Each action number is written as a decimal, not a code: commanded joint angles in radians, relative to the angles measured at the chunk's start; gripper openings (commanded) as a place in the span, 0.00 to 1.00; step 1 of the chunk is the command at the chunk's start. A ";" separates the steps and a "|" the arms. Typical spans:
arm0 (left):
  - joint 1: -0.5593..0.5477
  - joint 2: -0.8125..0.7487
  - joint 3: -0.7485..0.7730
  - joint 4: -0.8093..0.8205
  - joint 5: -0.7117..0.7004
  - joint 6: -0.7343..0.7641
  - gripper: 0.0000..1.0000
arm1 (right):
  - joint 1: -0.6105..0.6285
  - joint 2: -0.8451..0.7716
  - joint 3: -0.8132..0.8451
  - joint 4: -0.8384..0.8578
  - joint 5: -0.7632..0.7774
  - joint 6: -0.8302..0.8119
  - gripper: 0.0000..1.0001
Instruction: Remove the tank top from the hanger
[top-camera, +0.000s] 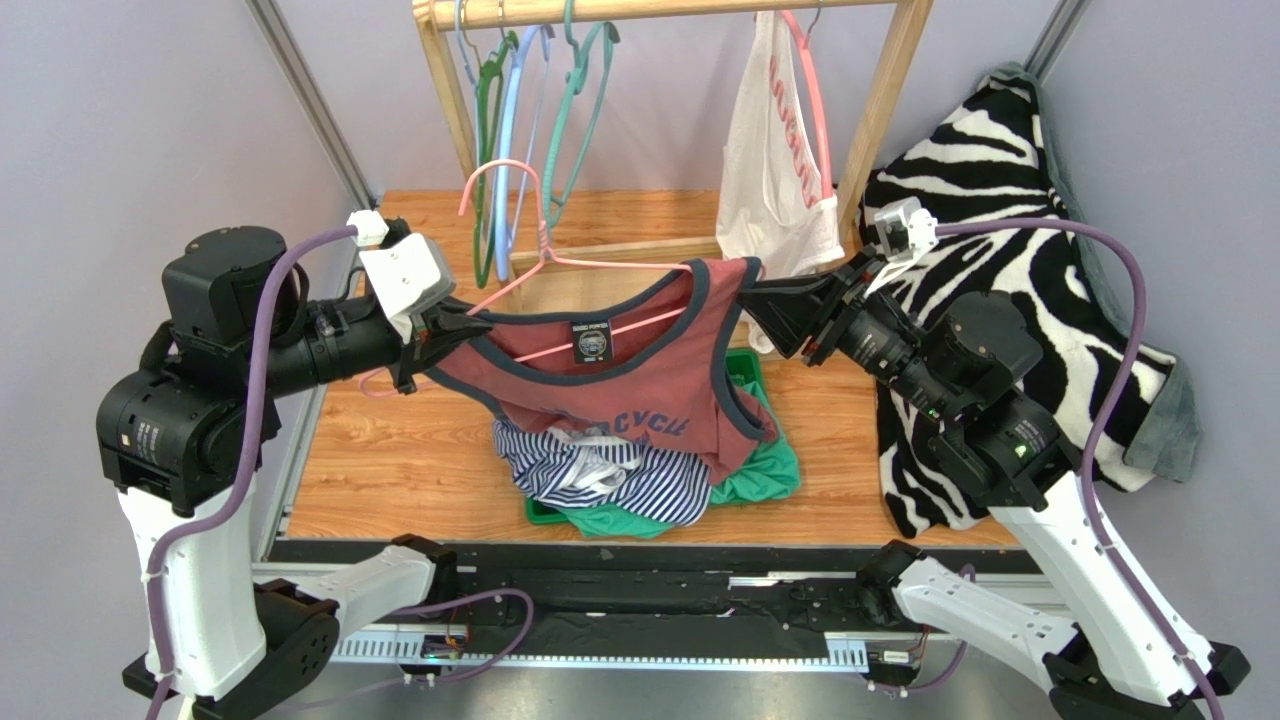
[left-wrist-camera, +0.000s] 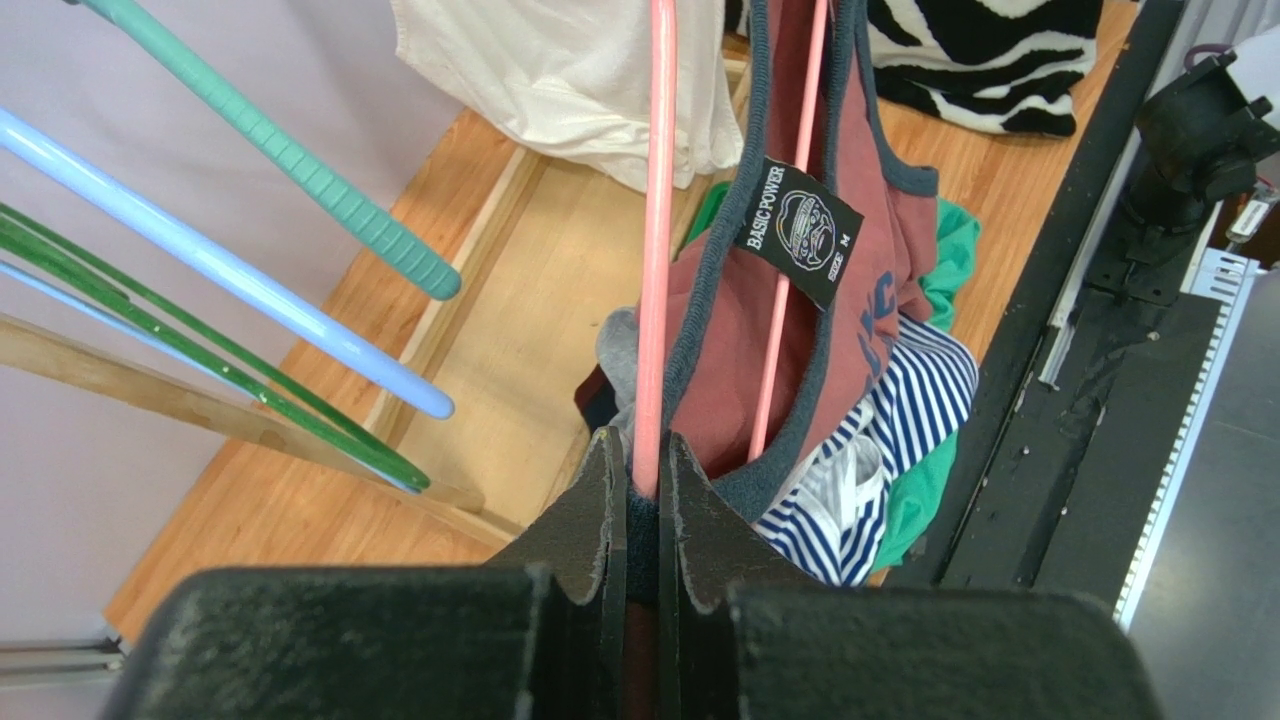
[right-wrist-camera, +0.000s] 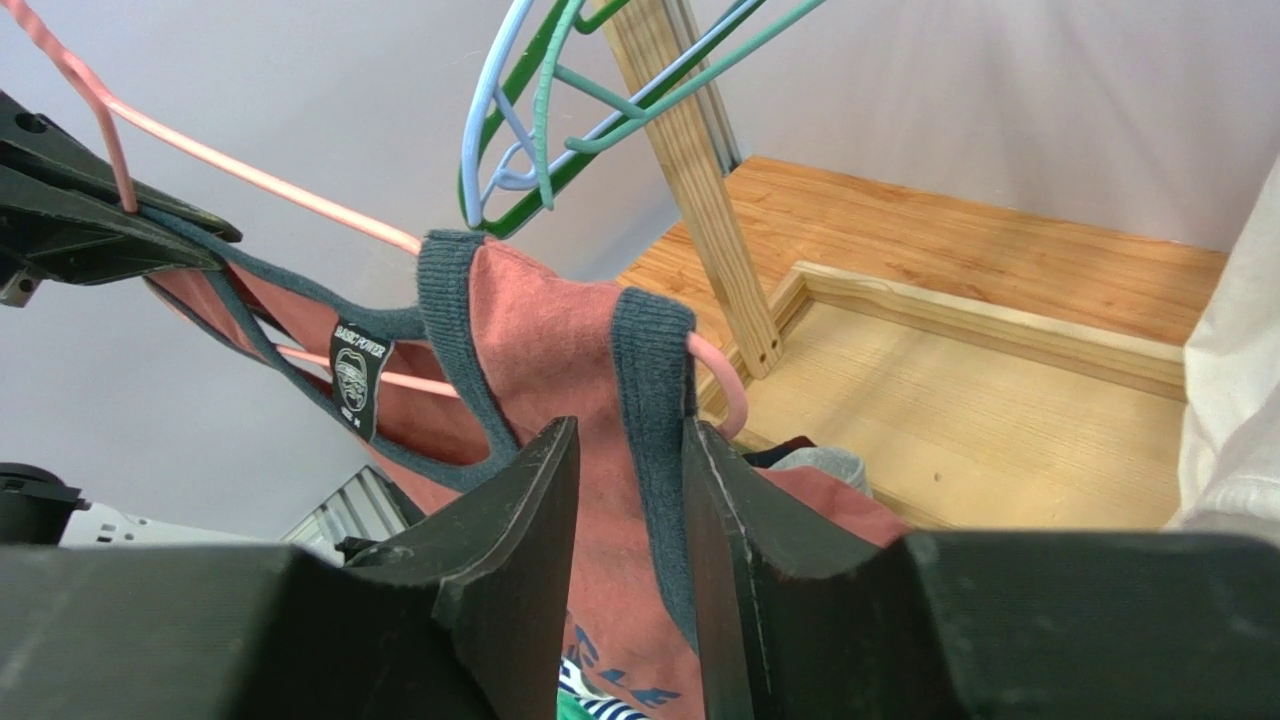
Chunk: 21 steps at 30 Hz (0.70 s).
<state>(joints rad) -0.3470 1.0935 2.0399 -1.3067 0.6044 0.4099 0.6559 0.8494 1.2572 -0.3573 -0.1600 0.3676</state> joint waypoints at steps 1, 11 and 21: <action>0.005 -0.012 0.008 0.035 0.028 0.006 0.00 | 0.002 0.002 -0.013 0.076 -0.042 0.048 0.36; 0.005 -0.017 -0.009 0.037 0.029 0.009 0.00 | 0.004 0.005 -0.005 0.116 -0.088 0.088 0.00; 0.005 -0.020 -0.024 0.038 0.014 0.017 0.00 | 0.001 -0.009 0.175 -0.008 0.100 -0.022 0.00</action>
<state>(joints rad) -0.3470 1.0813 2.0171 -1.3045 0.6083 0.4137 0.6559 0.8516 1.3445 -0.3485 -0.1726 0.4099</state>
